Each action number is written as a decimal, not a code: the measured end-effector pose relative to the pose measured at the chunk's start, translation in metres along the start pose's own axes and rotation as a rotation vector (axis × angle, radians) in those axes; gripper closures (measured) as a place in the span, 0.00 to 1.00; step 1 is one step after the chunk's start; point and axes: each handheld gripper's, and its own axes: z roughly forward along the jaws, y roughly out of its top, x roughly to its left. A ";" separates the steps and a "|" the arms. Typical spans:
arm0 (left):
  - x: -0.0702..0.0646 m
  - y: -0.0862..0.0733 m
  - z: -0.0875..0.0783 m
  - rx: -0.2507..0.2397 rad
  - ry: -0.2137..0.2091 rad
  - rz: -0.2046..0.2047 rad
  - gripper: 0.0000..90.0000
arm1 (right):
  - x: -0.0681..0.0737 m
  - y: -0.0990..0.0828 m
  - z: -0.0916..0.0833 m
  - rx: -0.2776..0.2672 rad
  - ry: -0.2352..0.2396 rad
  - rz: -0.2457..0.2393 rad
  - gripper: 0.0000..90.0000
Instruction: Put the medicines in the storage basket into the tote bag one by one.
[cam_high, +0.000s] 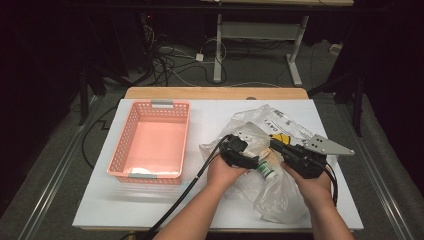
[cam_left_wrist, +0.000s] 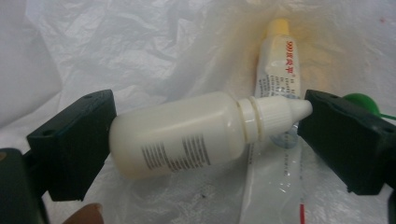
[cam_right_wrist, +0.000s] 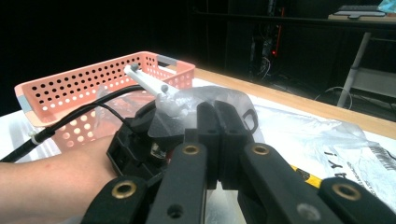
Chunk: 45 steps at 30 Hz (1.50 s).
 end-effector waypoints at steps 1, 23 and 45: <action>-0.001 0.000 -0.001 -0.005 -0.006 -0.002 0.06 | 0.000 0.000 0.000 0.002 -0.001 0.001 1.00; -0.008 -0.027 -0.063 -0.073 -0.099 0.124 0.00 | -0.002 -0.003 0.002 0.012 -0.004 0.002 1.00; -0.024 -0.102 -0.069 0.088 -0.118 0.263 0.04 | 0.000 -0.005 0.004 0.030 -0.007 -0.003 1.00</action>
